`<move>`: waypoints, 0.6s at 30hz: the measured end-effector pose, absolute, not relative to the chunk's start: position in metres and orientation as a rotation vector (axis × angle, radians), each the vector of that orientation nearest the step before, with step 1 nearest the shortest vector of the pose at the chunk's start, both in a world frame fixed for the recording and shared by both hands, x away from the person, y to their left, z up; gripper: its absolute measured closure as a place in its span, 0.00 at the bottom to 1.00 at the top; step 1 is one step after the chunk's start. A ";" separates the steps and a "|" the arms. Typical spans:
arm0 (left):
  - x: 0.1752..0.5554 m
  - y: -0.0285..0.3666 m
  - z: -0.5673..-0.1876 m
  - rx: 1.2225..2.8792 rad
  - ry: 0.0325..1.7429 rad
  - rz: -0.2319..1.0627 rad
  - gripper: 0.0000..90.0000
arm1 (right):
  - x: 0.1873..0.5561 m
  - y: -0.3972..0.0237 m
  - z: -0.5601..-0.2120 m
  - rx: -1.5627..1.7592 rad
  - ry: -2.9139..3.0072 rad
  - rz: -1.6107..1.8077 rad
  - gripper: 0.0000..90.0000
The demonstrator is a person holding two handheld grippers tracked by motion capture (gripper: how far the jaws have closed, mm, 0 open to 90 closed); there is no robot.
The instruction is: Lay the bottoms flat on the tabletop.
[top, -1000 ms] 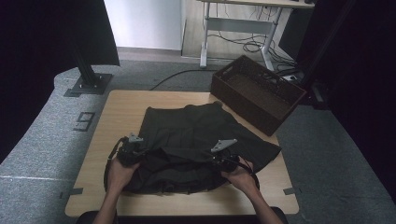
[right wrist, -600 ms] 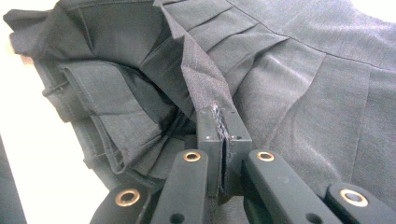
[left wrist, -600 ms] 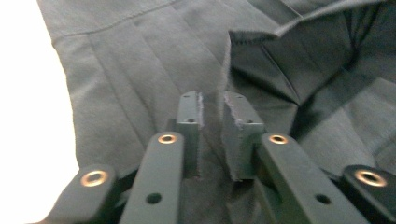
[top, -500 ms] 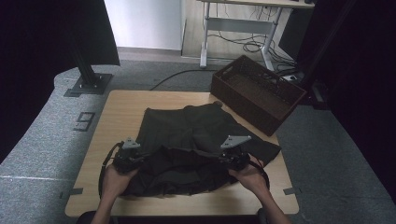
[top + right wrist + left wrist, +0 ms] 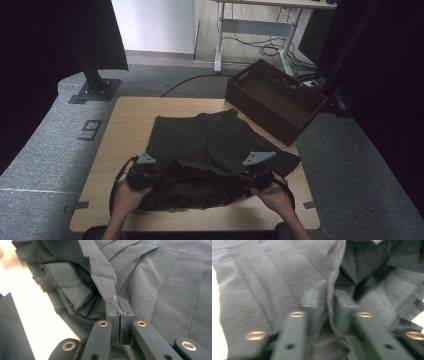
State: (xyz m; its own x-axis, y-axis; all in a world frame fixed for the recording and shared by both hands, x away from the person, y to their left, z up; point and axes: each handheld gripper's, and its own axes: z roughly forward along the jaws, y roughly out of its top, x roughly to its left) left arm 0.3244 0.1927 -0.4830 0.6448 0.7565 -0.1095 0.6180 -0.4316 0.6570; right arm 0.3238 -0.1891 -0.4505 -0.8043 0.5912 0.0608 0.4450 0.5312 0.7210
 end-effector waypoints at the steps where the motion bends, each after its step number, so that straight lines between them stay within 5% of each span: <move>1: 0.321 0.191 -0.481 2.182 1.053 0.248 0.97 | 0.322 -0.190 -0.452 0.885 2.581 1.135 0.98; 9: 0.269 0.175 -0.478 2.234 0.878 0.106 0.96 | 0.301 -0.203 -0.465 0.911 2.611 1.128 0.97; 12: 0.258 0.175 -0.478 2.229 0.787 0.023 0.83 | 0.298 -0.208 -0.461 0.911 2.626 1.169 0.91; 18: 0.272 0.180 -0.462 2.181 0.837 0.170 0.61 | 0.306 -0.214 -0.446 0.918 2.557 1.171 0.82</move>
